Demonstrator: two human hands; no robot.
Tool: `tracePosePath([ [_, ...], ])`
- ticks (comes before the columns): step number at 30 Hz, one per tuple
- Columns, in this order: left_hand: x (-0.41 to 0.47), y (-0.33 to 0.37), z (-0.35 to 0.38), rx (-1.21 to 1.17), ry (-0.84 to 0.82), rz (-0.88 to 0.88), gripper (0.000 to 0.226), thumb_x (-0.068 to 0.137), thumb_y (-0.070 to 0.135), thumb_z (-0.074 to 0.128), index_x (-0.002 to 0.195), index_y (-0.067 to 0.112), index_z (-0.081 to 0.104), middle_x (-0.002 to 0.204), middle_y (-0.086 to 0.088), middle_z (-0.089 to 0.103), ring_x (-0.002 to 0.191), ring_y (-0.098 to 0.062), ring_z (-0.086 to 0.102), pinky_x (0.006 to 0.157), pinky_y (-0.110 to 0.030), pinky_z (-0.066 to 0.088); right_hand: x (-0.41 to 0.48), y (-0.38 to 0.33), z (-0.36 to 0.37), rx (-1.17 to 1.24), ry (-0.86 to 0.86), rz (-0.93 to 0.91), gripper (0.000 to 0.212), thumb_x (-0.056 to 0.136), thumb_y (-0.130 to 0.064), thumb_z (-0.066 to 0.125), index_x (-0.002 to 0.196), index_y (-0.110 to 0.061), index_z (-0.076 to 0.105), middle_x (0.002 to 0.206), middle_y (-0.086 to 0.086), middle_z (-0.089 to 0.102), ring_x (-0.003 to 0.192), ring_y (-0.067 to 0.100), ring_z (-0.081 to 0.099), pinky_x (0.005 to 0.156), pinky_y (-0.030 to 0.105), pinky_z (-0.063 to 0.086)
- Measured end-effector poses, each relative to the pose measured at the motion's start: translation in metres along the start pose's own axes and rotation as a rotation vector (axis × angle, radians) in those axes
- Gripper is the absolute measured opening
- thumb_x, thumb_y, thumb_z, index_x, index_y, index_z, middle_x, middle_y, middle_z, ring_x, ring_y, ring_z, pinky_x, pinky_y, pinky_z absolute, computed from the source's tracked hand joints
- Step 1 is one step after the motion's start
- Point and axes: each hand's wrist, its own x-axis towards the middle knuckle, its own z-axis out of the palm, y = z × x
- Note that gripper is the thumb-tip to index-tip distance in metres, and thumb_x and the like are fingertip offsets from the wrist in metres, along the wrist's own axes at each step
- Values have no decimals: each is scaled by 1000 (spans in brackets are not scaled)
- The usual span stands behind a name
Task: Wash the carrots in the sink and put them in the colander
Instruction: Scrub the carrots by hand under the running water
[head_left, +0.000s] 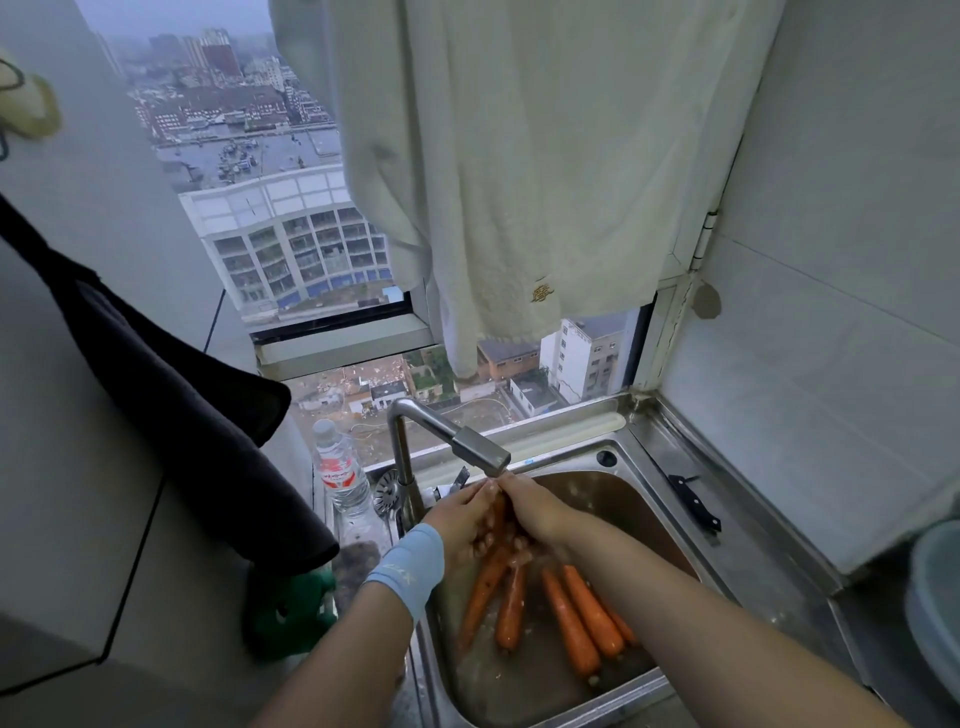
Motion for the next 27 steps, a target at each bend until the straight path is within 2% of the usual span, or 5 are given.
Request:
tracePosePath([
  [5,-7,3,-7,246,36,85,57,80,67,64,130,42,62,132,7,63,119,-20,60,110,-37,44,-8,-8,-2,-52,-3,29,51,102,-63,33,100,-24,67,81,9,66,47,15,61,53,35,60],
  [13,-11,2,-2,-10,137,112,22,94,40,66,113,33,61,119,-10,67,108,-31,67,83,-46,62,-6,-8,3,-39,30,-25,46,106,-48,41,93,-15,70,69,2,61,48,11,53,59,33,53],
  [18,-16,8,-4,-151,179,93,36,93,23,70,124,18,54,118,-16,64,103,-33,68,73,-36,63,-12,-2,8,-162,29,-56,36,105,-54,39,114,-37,69,115,3,72,100,23,71,85,37,58],
  [22,-21,7,-7,-223,147,42,27,97,20,65,122,29,60,125,-13,59,110,-33,64,80,-40,62,-7,10,22,-153,-5,99,65,89,-83,28,138,-42,44,118,9,67,92,27,72,74,43,63],
  [27,-18,1,-1,-232,146,24,18,93,11,70,110,16,66,123,-19,62,110,-35,65,80,-39,62,16,15,26,154,134,178,65,96,-56,52,149,-23,36,121,16,63,87,31,67,72,47,61],
])
